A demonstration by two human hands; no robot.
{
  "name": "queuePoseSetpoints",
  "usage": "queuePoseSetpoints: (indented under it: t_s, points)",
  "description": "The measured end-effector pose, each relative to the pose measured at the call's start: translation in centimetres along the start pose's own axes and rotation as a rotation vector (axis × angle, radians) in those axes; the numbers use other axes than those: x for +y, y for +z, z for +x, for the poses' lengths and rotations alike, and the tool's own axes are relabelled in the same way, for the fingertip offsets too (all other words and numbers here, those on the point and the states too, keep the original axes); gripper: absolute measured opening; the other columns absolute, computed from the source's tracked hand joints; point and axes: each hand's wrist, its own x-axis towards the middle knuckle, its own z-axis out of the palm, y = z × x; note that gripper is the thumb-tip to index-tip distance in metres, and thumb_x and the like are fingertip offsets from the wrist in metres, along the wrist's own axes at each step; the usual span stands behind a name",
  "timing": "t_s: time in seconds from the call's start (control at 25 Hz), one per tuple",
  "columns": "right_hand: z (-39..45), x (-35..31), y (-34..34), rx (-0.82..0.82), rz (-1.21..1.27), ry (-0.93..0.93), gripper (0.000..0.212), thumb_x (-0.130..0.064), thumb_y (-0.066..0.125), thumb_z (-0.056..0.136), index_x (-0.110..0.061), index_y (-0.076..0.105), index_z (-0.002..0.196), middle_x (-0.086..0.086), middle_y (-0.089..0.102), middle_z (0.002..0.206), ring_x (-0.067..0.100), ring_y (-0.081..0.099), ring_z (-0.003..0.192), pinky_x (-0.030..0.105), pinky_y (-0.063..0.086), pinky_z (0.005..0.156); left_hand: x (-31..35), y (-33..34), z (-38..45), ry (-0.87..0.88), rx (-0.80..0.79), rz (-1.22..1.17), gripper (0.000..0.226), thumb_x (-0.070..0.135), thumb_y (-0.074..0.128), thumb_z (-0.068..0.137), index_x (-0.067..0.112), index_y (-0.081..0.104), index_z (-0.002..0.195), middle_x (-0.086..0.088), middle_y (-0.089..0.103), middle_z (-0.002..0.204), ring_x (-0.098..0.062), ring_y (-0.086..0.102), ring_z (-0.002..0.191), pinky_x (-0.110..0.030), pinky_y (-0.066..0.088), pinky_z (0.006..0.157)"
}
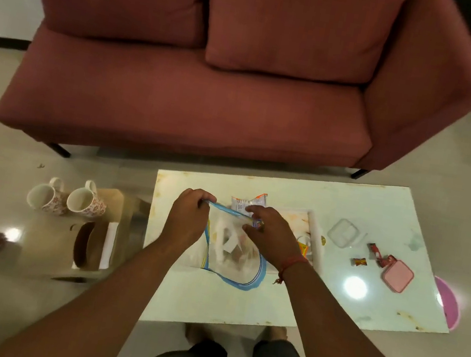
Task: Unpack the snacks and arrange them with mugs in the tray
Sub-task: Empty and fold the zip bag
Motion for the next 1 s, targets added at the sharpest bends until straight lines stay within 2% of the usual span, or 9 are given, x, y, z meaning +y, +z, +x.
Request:
queuePoseSetpoints:
  t_s: [0.16, 0.24, 0.36, 0.48, 0.56, 0.68, 0.88, 0.92, 1.0]
  points:
    - [-0.6, -0.4, -4.6, 0.18, -0.069, 0.021, 0.016, -0.009, 0.056, 0.093, -0.01, 0.071, 0.099, 0.01, 0.07, 0.098, 0.028, 0.065, 0.089, 0.038, 0.051, 0.084, 3.8, 0.7, 0.6, 0.118, -0.076, -0.007, 0.019, 0.016, 0.054, 0.097, 0.022, 0.066, 0.111, 0.0, 0.058, 0.097, -0.01, 0.057, 0.081, -0.02, 0.043, 0.07]
    - [-1.0, 0.1, -6.8, 0.295, 0.006, 0.089, 0.012, -0.005, 0.057, 0.092, -0.007, 0.07, 0.092, 0.008, 0.071, 0.094, 0.023, 0.063, 0.084, 0.029, 0.049, 0.08, 4.7, 1.3, 0.6, 0.133, -0.159, 0.065, 0.032, 0.028, 0.067, 0.091, 0.026, 0.061, 0.122, 0.0, 0.053, 0.1, -0.007, 0.053, 0.077, -0.019, 0.038, 0.066]
    - [-1.6, 1.2, -10.4, 0.369, 0.164, 0.182, 0.012, -0.002, 0.059, 0.09, -0.009, 0.068, 0.087, 0.004, 0.069, 0.091, 0.013, 0.061, 0.074, 0.007, 0.043, 0.061, 5.5, 2.3, -0.2, 0.123, -0.294, 0.275, 0.043, 0.026, 0.071, 0.086, 0.024, 0.059, 0.128, -0.005, 0.054, 0.118, -0.014, 0.058, 0.098, -0.023, 0.042, 0.079]
    - [-1.8, 3.1, -14.8, 0.324, 0.402, 0.243, 0.024, 0.004, 0.052, 0.09, -0.015, 0.065, 0.083, 0.007, 0.067, 0.093, 0.02, 0.067, 0.066, 0.022, 0.056, 0.052, 7.2, 4.2, -1.1, 0.159, -0.237, 0.387, 0.04, 0.004, 0.058, 0.086, 0.017, 0.065, 0.123, -0.012, 0.064, 0.119, -0.029, 0.059, 0.11, -0.029, 0.045, 0.084]
    - [-2.1, 5.1, -18.4, 0.317, 0.52, 0.296, 0.033, 0.012, 0.045, 0.087, -0.014, 0.065, 0.083, 0.012, 0.067, 0.095, 0.027, 0.068, 0.071, 0.032, 0.06, 0.054, 9.0, 5.6, -2.0, 0.079, -0.181, 0.171, 0.036, 0.0, 0.053, 0.09, 0.017, 0.07, 0.117, -0.007, 0.067, 0.115, -0.03, 0.063, 0.105, -0.035, 0.054, 0.082]
    - [-3.1, 8.2, -23.5, 0.265, 0.735, 0.375, 0.031, 0.019, 0.045, 0.085, -0.006, 0.062, 0.081, 0.018, 0.064, 0.088, 0.027, 0.066, 0.074, 0.031, 0.06, 0.06, 11.8, 8.0, -3.4, -0.032, -0.287, -0.322, 0.029, 0.003, 0.055, 0.096, 0.023, 0.073, 0.109, 0.0, 0.068, 0.115, -0.021, 0.069, 0.102, -0.04, 0.064, 0.076]
    - [-5.0, 12.7, -30.6, 0.057, 1.022, 0.304, 0.036, 0.022, 0.041, 0.083, -0.002, 0.064, 0.095, 0.019, 0.067, 0.091, 0.024, 0.069, 0.078, 0.026, 0.06, 0.069, 15.9, 12.6, -6.1, -0.021, -0.25, -0.713, 0.015, 0.007, 0.061, 0.094, 0.013, 0.076, 0.093, -0.01, 0.076, 0.105, -0.025, 0.07, 0.102, -0.024, 0.059, 0.085]
    - [-5.3, 13.3, -31.4, 0.027, 1.048, 0.268, 0.041, 0.025, 0.038, 0.081, -0.001, 0.065, 0.099, 0.019, 0.068, 0.096, 0.025, 0.068, 0.083, 0.026, 0.061, 0.075, 16.0, 12.9, -6.5, 0.015, -0.253, -0.708, 0.01, 0.013, 0.068, 0.09, 0.014, 0.076, 0.096, -0.009, 0.077, 0.105, -0.024, 0.07, 0.104, -0.026, 0.058, 0.088]
    - [-5.7, 14.1, -32.6, 0.01, 0.952, 0.194, 0.043, 0.028, 0.042, 0.08, -0.002, 0.066, 0.1, 0.017, 0.067, 0.1, 0.025, 0.064, 0.091, 0.027, 0.057, 0.087, 16.0, 13.0, -7.3, 0.13, -0.294, -0.426, 0.026, 0.027, 0.076, 0.081, 0.022, 0.074, 0.107, 0.0, 0.076, 0.109, -0.015, 0.071, 0.103, -0.026, 0.055, 0.088]
